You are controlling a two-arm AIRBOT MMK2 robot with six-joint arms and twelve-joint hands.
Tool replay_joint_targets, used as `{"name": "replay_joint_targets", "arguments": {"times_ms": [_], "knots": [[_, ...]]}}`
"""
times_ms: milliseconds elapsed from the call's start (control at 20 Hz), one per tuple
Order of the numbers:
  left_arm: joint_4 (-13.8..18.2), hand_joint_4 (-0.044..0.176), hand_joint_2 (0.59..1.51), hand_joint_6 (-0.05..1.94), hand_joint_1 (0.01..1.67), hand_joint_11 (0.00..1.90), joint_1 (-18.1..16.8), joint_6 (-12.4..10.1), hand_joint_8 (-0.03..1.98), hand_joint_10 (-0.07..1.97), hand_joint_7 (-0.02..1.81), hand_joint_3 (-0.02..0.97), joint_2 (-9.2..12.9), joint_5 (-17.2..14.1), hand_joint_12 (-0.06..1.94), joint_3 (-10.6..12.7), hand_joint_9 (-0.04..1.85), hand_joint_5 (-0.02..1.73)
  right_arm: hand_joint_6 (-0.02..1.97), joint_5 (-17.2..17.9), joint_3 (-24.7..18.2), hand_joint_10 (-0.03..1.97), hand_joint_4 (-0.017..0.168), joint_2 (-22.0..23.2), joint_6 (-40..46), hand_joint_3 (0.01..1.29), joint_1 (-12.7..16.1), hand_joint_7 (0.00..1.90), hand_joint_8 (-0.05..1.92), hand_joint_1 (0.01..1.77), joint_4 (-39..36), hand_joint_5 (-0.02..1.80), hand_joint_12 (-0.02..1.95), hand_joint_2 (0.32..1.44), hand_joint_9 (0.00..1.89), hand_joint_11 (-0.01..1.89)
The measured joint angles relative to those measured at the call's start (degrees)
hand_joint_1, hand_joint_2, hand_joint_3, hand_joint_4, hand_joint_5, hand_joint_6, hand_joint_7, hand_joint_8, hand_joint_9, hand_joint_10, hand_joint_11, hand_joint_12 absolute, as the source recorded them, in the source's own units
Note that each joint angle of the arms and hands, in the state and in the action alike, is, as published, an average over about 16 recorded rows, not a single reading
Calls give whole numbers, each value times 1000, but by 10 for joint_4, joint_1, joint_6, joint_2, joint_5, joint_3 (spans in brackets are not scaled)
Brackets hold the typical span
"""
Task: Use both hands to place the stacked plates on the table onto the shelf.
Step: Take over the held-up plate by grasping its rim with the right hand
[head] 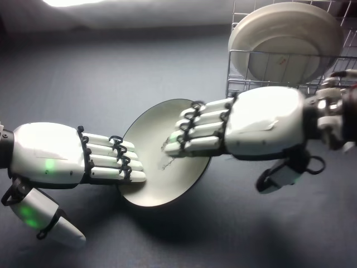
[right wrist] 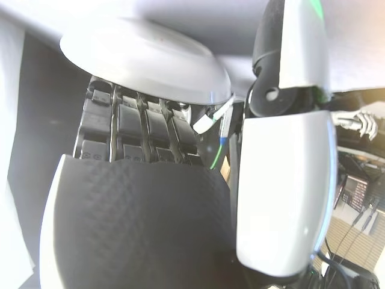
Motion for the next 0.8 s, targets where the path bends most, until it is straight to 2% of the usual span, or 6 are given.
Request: {"name": "replay_joint_targets", "arguments": {"times_ms": [300, 800], "knots": [[0, -8, 1115, -33, 14, 15, 0, -1, -17, -20, -4, 17, 0, -1, -23, 0, 11, -8, 16, -2, 41, 22, 0, -48, -1, 14, 0, 21, 17, 1327, -1, 20, 154, 849, 22, 21], [0, -9, 1109, -33, 14, 15, 0, -4, -17, -19, -4, 18, 0, -1, -24, 0, 10, -8, 16, -5, 86, 22, 0, -100, -3, 14, 5, 22, 17, 1373, -2, 20, 491, 885, 23, 17]]}}
